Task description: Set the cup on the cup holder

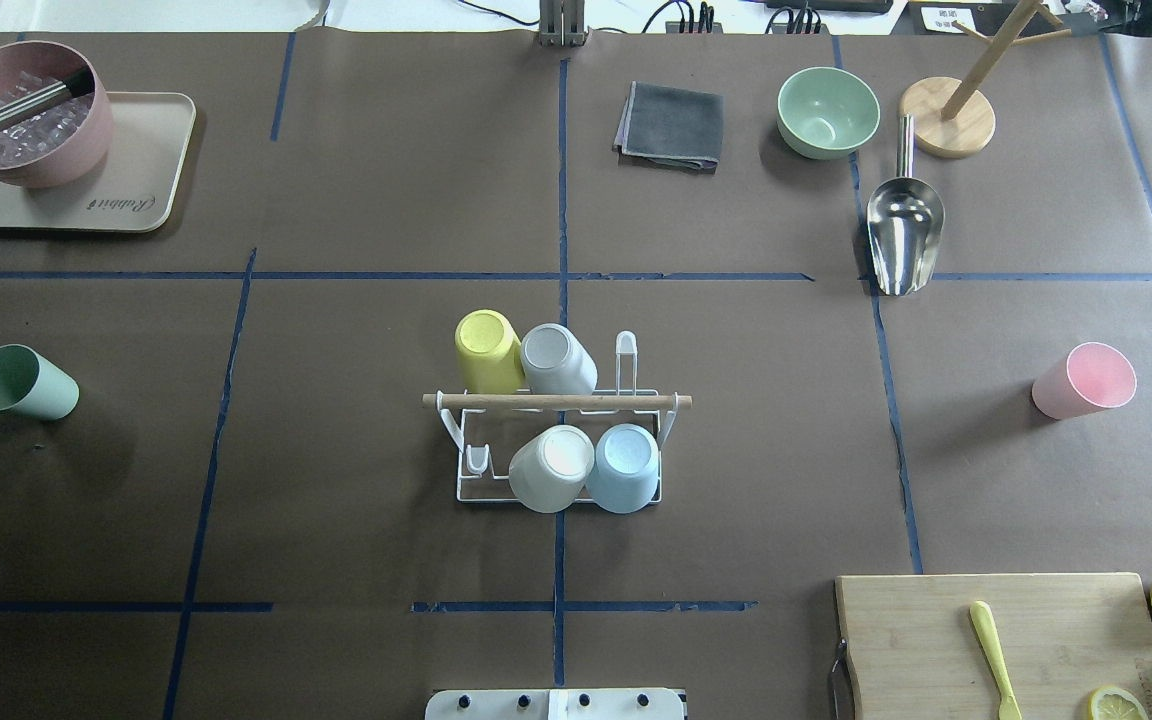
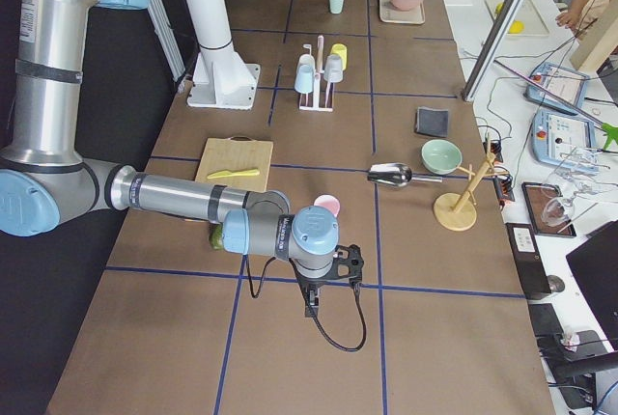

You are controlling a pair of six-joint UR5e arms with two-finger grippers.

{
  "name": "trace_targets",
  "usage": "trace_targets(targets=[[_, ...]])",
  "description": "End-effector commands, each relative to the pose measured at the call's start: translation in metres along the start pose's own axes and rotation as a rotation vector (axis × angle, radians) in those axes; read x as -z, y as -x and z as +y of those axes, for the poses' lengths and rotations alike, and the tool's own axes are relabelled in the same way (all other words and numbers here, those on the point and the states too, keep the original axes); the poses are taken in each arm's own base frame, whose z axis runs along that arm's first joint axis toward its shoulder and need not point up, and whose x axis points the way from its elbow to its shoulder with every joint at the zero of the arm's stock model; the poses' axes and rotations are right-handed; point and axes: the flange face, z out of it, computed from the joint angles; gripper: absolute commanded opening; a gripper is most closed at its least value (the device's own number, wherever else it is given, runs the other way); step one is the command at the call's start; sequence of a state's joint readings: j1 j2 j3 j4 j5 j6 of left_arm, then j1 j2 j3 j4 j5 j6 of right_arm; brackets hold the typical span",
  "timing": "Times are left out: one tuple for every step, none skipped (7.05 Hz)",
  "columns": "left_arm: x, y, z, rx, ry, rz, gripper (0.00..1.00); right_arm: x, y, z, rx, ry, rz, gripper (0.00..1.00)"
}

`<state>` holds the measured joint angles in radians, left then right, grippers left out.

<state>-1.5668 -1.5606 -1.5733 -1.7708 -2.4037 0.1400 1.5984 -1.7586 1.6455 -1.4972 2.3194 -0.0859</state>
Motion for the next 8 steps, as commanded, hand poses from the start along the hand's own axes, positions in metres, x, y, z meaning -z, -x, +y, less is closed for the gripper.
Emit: trace_targets(targets=[[0.004,0.017,0.01,-0.046,0.028,-0.008,1.0,0.01,0.008,-0.006,0.017,-0.015,0.004,1.0],[0.003,0.026,0.018,0.04,0.098,0.005,1.0,0.002,0.001,0.0,0.007,0.002,0.011,1.0],[0.008,0.026,0.016,0.063,0.109,0.006,1.0,-0.006,-0.004,0.004,0.001,0.012,-0.001,1.0],[0.015,0.029,0.016,0.066,0.097,0.0,1.0,-0.014,-0.012,0.01,-0.014,0.03,0.002,1.0],[0.015,0.029,0.016,0.066,0.097,0.0,1.0,-0.011,-0.009,0.008,-0.019,0.021,-0.003,1.0],[0.014,0.029,0.016,0.068,0.098,0.001,1.0,0.004,0.006,0.02,-0.007,0.002,-0.005,1.0],[0.014,0.03,0.017,0.069,0.099,0.001,1.0,0.004,0.007,0.026,0.001,-0.002,-0.003,1.0],[0.015,0.029,0.017,0.07,0.096,0.003,1.0,0.012,0.015,0.017,0.0,-0.01,-0.004,1.0]])
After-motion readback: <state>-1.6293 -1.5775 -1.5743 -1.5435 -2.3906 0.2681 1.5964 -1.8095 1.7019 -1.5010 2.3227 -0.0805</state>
